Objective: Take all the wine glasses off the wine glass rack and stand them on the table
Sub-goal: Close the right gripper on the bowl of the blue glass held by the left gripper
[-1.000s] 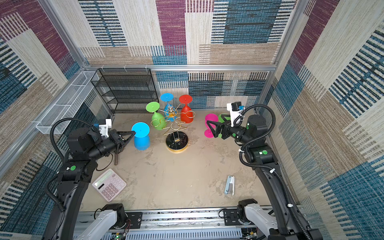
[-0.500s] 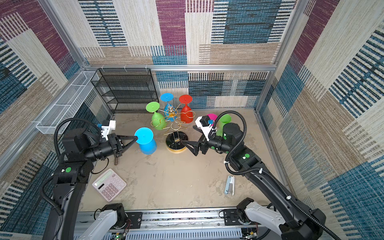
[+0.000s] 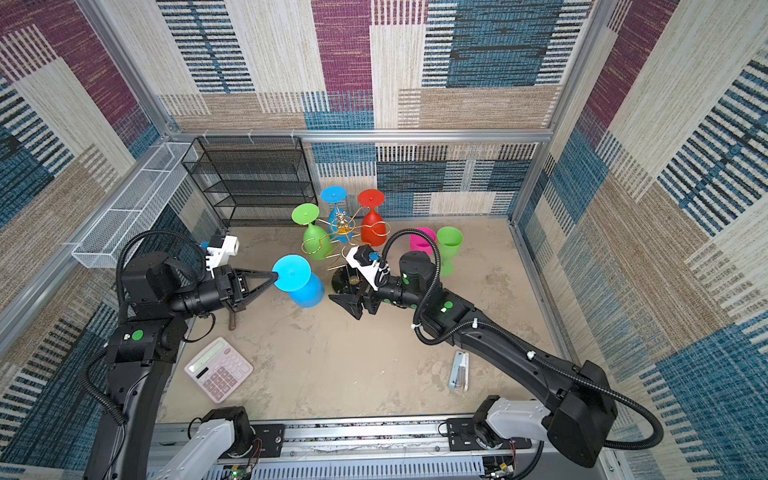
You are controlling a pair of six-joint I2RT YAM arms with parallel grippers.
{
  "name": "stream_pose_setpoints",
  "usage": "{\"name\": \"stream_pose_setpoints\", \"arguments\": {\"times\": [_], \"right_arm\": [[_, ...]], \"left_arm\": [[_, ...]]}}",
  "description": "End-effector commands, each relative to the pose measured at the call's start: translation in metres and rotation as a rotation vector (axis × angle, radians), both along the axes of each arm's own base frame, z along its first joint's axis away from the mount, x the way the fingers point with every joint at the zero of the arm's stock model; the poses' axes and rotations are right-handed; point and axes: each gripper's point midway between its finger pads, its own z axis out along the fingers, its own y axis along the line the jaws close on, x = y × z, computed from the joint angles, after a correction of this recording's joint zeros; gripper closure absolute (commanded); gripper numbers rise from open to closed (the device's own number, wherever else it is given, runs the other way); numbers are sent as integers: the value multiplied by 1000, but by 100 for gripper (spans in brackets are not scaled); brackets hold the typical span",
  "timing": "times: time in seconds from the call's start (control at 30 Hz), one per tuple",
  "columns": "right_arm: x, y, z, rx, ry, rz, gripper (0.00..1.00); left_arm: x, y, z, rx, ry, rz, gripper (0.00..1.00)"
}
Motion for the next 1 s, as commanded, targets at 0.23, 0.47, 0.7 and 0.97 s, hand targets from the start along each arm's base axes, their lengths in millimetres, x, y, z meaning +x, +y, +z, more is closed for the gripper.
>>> {"name": "stream_pose_setpoints", "arguments": {"times": [0.23,0.47,0.7,0.97], "right_arm": [[11,39,10,70,-93,30,1],[12,57,3,78,-74,66,1],[14,68,-1,88,-53,87,1],[14,74,-5,92,-31,102,0]], "left_arm": [[-6,-4,12,-31,-40,-59,100],[-5,-5,12,-43,-39,-64,100],[-4,-5,14,-60,-44,-76,100],[-3,-6,18,-83,-47,-87,100]]}}
